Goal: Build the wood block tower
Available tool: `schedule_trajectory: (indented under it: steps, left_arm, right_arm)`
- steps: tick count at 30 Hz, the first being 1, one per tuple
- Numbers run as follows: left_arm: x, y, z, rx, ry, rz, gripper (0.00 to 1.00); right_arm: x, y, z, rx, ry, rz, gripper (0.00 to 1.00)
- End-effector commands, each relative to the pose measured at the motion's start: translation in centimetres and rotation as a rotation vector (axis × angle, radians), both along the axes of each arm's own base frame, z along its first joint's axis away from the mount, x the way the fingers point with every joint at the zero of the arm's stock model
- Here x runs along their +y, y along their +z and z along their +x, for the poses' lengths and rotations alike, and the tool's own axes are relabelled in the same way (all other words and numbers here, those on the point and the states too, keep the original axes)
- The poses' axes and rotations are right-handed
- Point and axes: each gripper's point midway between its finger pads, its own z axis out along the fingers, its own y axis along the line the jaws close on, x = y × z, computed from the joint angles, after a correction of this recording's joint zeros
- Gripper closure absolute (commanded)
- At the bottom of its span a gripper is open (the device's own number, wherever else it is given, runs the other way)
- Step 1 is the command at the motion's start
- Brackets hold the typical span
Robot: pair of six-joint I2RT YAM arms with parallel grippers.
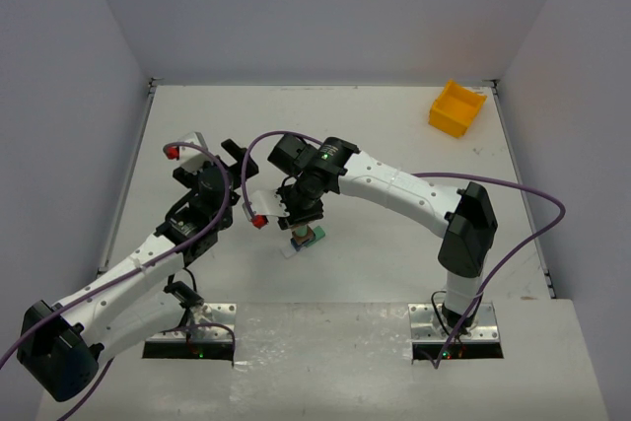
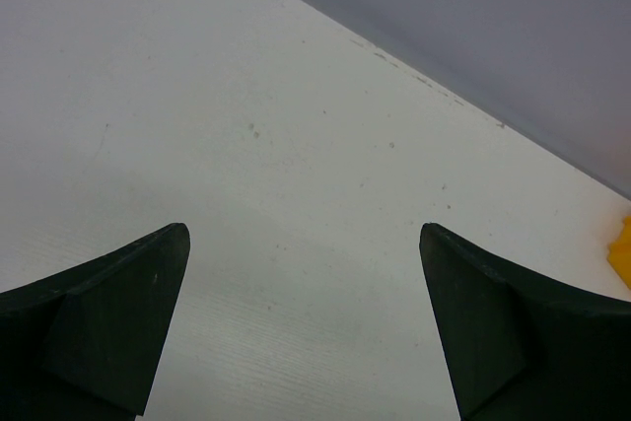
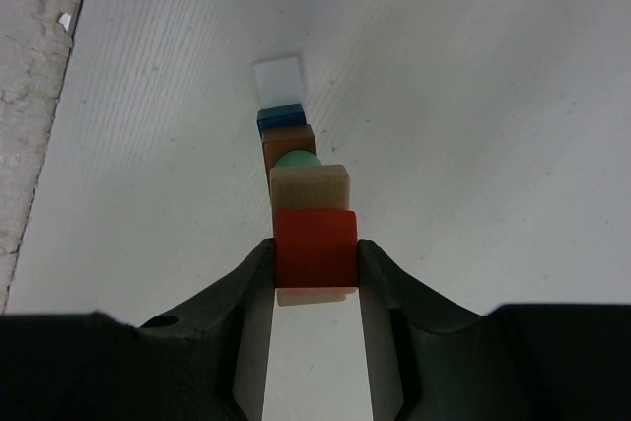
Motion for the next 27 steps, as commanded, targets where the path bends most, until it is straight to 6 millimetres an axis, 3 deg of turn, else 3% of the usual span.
schedule_trajectory:
  steps: [1,16,18,19,20,21,27]
  left_arm:
    - [-0.4,2.6,0.6,-0.062,-0.006,-0.032,0.0]
    - [-0.4,2.7,0.6,-0.063,-0.008,-0.032,0.0]
    - [-0.4,2.7,0.6,-0.063,-0.007,-0.032,0.0]
    - [-0.4,2.7,0.6,-0.063,-0.007,-0.032,0.0]
    - [-0.4,2.8,0.6,-0.065,-0.008,-0.033,0.0]
    - [-0.4,2.8,0.6,-0.064,-0.008,-0.033,0.0]
    - [-0.3,2.9,0.5,-0.068,-0.004,-0.035,0.0]
  right_arm:
    - [0.7,1.2,0.1,-0.001,0.008,0.037,0.61]
    - [1.0,1.5,0.3,-0.01,-0.001,0.052,0.53]
    - [1.1,1.5,0.4,-0.013,-0.004,0.054,0.45]
    - [1.1,1.5,0.5,-0.016,-0.007,0.054,0.32]
    - [1.1,1.4,0.6,-0.02,-0.011,0.056,0.07]
    - [1.2,1.5,0.7,-0.027,-0.016,0.06,0.01]
    - [1.4,2.3,0.8,-0.042,-0.025,0.086,0.01]
